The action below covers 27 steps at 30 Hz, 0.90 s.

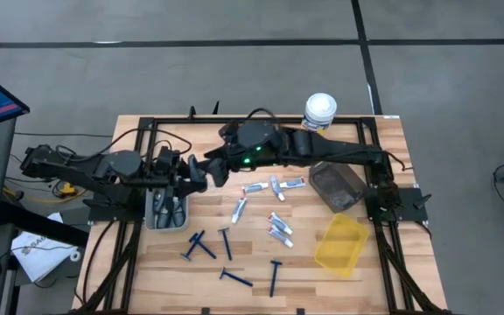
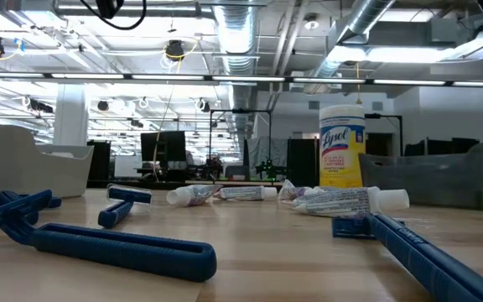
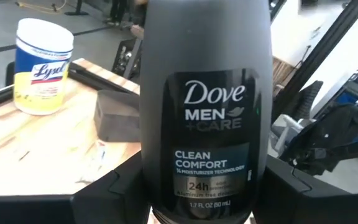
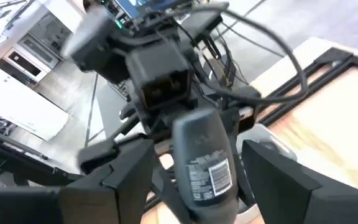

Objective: Pick & Place Travel size toiletries
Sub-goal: Put the gray deodorant into the gray bin

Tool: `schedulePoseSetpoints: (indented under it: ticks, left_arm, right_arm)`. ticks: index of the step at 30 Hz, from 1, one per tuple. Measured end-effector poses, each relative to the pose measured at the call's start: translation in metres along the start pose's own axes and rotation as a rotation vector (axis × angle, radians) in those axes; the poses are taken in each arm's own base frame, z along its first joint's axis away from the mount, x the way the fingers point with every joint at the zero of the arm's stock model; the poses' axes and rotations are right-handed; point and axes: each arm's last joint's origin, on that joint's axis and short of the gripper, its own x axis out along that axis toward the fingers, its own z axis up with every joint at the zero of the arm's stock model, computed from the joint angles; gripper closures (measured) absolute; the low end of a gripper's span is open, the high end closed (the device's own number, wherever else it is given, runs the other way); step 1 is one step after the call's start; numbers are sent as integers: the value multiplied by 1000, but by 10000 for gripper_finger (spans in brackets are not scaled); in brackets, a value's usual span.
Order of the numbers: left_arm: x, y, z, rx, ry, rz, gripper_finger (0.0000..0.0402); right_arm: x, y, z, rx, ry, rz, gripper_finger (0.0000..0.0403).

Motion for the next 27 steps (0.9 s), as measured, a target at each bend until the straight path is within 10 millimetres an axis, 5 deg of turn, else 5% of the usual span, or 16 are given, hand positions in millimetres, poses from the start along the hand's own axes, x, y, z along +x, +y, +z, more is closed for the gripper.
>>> schedulePoseSetpoints:
  ticks: [6, 11, 17, 27]
  left_arm:
    - [-8, 8, -9, 7, 92, 91, 203]
    - [-21, 28, -36, -51, 339, 337, 203]
    - [-31, 44, -59, -150, 559, 616, 203]
    - [-24, 53, -86, -221, 833, 949, 203]
  right_arm:
    - [-34, 0, 11, -22, 40, -43, 164]
    - [-79, -1, 16, -28, 78, -165, 163]
    - [-108, 0, 8, -73, 90, -320, 163]
    - [-110, -1, -10, -118, 183, -442, 163]
